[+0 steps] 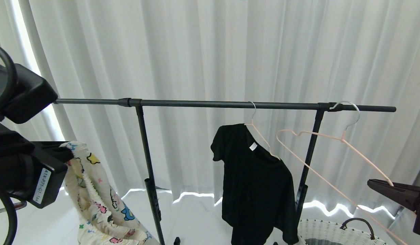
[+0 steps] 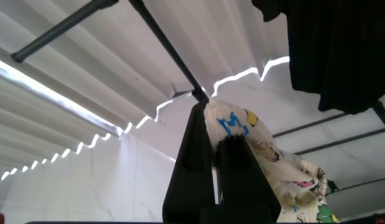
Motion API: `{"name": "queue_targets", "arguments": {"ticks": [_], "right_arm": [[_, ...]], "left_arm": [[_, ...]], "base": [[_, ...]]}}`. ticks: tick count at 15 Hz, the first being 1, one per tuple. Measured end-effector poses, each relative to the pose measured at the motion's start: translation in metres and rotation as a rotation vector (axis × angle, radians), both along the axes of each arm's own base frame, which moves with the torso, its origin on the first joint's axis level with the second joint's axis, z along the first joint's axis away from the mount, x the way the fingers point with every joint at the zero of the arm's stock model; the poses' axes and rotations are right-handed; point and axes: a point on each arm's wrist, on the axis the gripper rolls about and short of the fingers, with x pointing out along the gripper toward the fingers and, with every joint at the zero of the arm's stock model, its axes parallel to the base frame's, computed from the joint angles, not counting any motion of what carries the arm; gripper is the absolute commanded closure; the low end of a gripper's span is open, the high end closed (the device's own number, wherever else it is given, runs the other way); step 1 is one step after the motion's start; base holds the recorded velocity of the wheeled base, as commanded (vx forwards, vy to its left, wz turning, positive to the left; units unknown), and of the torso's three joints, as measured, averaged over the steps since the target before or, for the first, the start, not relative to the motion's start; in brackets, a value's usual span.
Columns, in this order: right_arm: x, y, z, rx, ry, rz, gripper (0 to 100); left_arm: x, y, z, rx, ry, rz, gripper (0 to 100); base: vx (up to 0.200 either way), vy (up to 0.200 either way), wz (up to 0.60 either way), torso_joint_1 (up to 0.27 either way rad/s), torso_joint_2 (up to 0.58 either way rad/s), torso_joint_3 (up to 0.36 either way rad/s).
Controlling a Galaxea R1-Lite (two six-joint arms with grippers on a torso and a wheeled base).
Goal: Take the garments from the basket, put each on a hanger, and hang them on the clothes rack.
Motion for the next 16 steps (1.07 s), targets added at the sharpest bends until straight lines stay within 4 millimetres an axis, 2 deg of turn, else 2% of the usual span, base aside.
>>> {"name": "queue_targets", "arguments": {"ticks": [5, 9, 12, 16], "right_arm": [[-0.002, 0.009, 0.004, 0.001, -0.019, 0.075, 100], [-0.008, 0.024, 0.004, -0.022, -0.041, 0.211, 100], [-0.013, 0.034, 0.004, -0.023, -0.043, 0.300, 100], [-0.021, 0.052, 0.001, -0.012, -0.011, 0.449, 100]], "left_arm": [[0.000, -0.001, -0.003, 0.005, 0.009, -0.004, 100], [0.005, -0.006, -0.007, 0.003, 0.014, -0.014, 100], [0.021, -0.018, -0.016, -0.049, -0.055, -0.012, 100], [0.053, -0.032, -0.037, -0.078, 0.016, 0.079, 100]], "base": [[-0.200, 0.000, 0.00, 0.003, 0.00, 0.002], [-0.200, 0.000, 0.00, 0.001, 0.00, -0.001], [0.000, 0.000, 0.00, 0.000, 0.00, 0.000], [0.000, 0.000, 0.00, 0.000, 0.00, 0.000]]}}
